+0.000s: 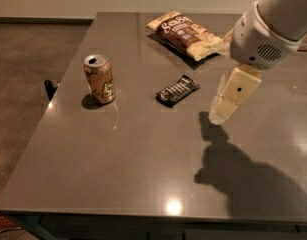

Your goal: Knock orange can over

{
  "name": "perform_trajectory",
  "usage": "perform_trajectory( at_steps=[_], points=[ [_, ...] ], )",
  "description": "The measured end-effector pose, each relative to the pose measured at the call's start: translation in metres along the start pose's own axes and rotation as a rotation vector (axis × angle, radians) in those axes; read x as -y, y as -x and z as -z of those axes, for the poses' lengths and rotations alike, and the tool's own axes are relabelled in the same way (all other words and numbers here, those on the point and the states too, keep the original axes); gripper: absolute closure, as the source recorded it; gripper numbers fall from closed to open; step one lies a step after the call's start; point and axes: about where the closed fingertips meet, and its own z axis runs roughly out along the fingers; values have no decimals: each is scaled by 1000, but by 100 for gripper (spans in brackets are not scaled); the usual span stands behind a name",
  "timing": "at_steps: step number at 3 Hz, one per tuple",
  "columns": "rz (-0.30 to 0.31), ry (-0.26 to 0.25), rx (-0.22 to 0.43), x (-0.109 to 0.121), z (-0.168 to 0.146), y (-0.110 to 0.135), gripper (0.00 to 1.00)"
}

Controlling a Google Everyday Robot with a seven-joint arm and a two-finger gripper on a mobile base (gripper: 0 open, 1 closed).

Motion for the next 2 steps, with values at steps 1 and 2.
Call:
perform_trajectory(
  at_steps=[1,2],
  points=[
    [5,58,96,5,-32,37,0],
    [-20,109,203,14,-66,76,0]
  ],
)
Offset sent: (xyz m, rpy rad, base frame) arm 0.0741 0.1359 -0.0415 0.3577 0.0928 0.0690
